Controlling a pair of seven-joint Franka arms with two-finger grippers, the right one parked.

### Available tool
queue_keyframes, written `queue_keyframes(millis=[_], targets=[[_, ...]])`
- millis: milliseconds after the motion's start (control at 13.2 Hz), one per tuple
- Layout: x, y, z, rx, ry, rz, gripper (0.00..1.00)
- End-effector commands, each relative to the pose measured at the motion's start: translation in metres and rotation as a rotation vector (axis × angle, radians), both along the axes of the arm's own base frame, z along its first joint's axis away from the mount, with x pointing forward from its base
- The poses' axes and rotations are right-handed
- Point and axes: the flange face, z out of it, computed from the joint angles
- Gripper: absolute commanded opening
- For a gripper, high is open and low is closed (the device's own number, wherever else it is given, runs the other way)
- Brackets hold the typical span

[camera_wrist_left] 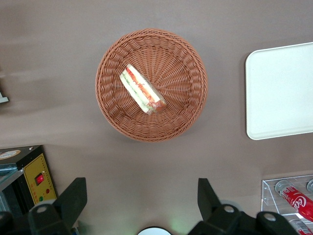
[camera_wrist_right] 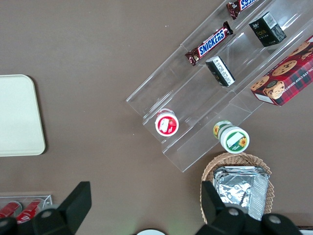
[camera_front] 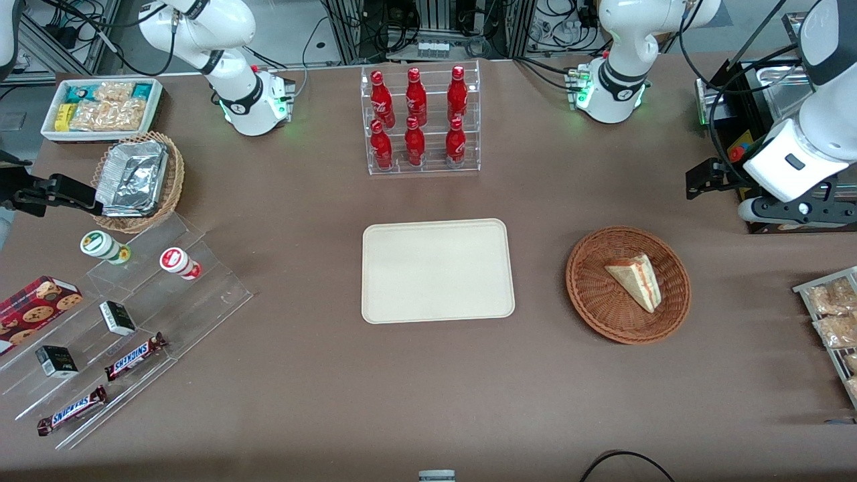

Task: Place sandwich from basket to tray
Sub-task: 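Move the left gripper over the wicker basket toward the wrapped sandwich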

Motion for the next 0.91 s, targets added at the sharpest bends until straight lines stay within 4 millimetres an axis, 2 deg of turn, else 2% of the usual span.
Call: queue_keyframes(millis=[0, 379, 833], targets=[[0.000, 0.001, 0.004, 0.001, 0.000, -0.013, 1.00], [0.008, 0.000, -0.022, 0.003, 0.013, -0.016, 1.00], [0.006, -0.001, -0.084, 0.005, -0.002, -0.015, 1.00]])
